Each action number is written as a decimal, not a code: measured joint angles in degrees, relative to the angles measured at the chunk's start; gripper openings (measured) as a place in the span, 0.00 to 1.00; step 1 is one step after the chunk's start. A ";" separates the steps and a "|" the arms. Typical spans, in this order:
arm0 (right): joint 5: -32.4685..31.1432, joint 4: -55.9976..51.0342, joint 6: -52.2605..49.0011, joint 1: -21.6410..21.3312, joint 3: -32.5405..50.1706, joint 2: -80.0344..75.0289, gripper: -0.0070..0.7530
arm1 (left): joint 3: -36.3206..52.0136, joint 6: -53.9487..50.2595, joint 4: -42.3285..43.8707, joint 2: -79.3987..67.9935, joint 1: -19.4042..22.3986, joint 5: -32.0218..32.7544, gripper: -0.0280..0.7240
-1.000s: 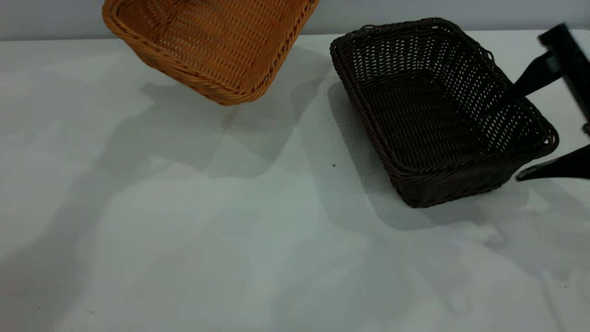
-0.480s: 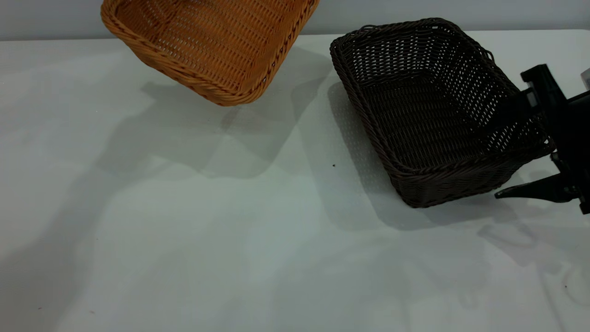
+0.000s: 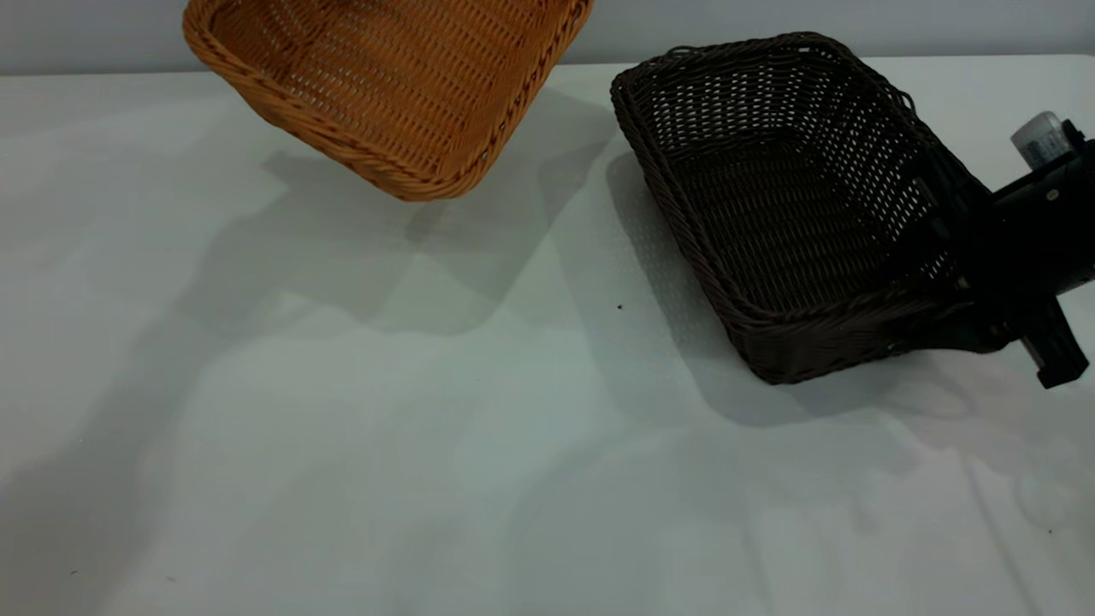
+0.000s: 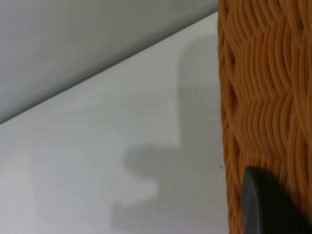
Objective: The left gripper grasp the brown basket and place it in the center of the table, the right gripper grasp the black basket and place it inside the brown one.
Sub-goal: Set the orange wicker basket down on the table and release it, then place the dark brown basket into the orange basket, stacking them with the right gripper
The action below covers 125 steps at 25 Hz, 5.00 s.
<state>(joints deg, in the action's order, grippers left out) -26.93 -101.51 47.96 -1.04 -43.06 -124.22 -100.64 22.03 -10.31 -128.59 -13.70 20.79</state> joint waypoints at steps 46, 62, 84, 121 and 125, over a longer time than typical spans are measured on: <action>-32.48 60.77 -19.54 -24.53 -28.61 14.82 0.12 | -0.20 59.62 -17.46 -9.65 -13.38 16.65 0.32; -33.30 61.50 -20.71 -18.34 -28.61 14.82 0.12 | -0.31 38.41 -16.93 -2.29 -3.58 11.27 0.74; -19.94 66.34 -35.72 15.91 -28.61 10.25 0.12 | -0.37 24.68 -17.04 -0.31 12.78 17.90 0.74; -13.20 63.95 -31.33 16.93 -29.08 2.20 0.50 | -0.37 24.98 -17.41 -0.31 12.78 17.76 0.74; -13.27 65.95 -30.78 16.93 -29.81 2.20 0.74 | -0.37 24.98 -17.41 -0.31 12.78 17.36 0.74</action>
<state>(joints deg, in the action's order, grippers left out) -40.20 -35.56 17.19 15.89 -72.87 -122.02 -101.01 47.01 -27.72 -128.90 -0.92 38.15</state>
